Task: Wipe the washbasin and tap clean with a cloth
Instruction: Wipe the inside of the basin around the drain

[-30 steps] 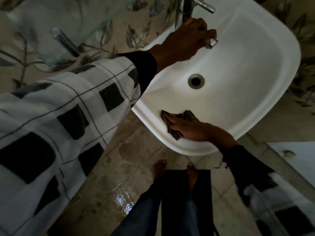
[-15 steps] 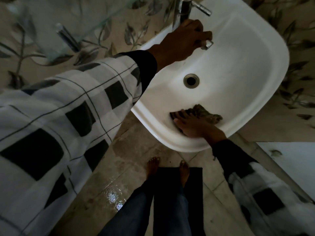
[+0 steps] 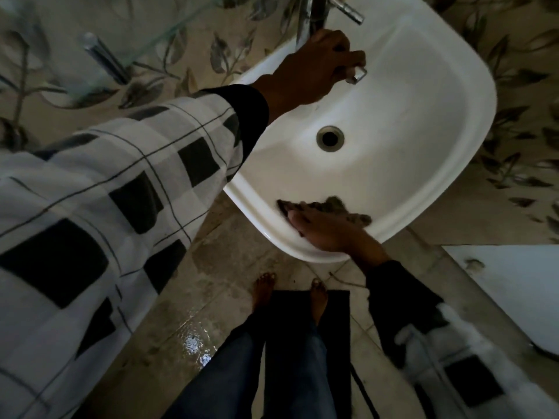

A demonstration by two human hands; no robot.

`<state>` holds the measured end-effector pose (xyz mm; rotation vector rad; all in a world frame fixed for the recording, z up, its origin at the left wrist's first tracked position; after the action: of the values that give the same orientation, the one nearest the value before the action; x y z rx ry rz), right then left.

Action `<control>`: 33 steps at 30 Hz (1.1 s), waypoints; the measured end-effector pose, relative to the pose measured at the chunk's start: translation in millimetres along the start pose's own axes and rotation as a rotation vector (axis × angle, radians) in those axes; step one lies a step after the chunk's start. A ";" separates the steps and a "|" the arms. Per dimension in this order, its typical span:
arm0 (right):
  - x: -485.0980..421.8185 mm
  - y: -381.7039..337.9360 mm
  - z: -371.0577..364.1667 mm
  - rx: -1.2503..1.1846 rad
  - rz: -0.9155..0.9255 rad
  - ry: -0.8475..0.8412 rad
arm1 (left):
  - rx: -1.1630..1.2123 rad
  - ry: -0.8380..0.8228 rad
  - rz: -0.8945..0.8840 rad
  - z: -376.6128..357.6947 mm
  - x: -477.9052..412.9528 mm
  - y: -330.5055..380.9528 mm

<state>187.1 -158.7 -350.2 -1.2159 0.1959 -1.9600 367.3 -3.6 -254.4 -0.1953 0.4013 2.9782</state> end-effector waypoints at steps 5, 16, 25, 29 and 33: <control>24.1 55.8 10.4 0.065 -0.136 -0.016 | 0.015 -0.006 -0.004 2.1 1.1 2.5; -5.9 23.7 8.8 0.183 0.039 -0.196 | 0.047 0.013 0.032 1.0 2.2 3.3; -39.6 108.4 35.8 0.363 -0.206 -0.010 | 0.070 0.021 0.071 0.8 7.6 2.1; -36.6 52.3 7.8 0.396 0.170 -0.140 | 0.064 0.021 0.067 5.3 8.5 8.2; -14.0 103.8 38.5 0.592 0.127 -0.196 | 0.080 0.006 0.054 11.7 9.0 11.6</control>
<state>278.1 -207.7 -392.2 -0.9590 -0.3760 -1.6085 355.5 -10.5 -241.5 -0.1882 0.5341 3.0078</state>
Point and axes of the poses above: each hand's wrist, its own x-axis away from the middle knuckle, its own z-axis out of the back of the hand, y = z × x, the point moved 7 cm from there along -x, towards the middle knuckle, and after that the axes turned 3 degrees about z, right-handed, at the moved point
